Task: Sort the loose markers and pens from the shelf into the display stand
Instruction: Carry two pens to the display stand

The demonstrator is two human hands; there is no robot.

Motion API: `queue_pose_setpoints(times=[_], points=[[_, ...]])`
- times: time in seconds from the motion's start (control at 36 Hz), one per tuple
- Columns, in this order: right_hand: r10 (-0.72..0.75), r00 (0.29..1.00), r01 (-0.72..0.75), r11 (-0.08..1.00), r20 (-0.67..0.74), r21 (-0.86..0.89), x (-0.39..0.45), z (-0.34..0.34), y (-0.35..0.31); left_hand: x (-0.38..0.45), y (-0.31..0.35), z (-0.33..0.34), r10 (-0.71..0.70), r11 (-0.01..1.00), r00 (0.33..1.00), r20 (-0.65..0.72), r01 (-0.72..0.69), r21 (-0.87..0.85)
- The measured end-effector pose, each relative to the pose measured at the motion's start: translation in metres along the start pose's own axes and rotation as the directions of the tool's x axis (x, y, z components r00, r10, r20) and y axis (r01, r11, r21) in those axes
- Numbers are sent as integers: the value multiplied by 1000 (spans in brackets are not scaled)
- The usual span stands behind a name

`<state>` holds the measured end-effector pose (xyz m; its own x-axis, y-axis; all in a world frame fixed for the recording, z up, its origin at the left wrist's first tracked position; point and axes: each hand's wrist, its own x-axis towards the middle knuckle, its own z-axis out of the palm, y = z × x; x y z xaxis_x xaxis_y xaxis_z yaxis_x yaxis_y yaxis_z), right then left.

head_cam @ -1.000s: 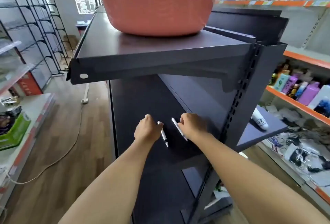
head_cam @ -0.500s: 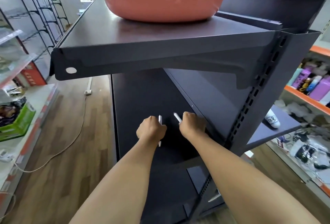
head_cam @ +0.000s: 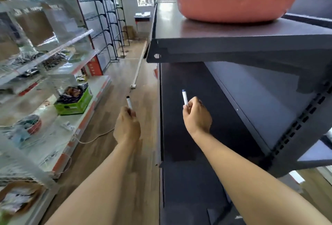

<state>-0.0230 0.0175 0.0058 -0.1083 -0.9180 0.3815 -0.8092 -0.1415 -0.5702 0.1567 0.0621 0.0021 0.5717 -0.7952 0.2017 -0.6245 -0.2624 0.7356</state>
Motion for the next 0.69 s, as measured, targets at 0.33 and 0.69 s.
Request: queue_pose_setpoints(times=[0.33, 0.69], points=[[-180, 975, 173, 983, 128, 68, 2, 85, -115, 85, -99, -80, -69, 997, 987, -143, 75, 36], [-89, 987, 71, 989, 132, 131, 15, 203, -241, 211, -212, -149, -74, 993, 988, -139, 86, 84]])
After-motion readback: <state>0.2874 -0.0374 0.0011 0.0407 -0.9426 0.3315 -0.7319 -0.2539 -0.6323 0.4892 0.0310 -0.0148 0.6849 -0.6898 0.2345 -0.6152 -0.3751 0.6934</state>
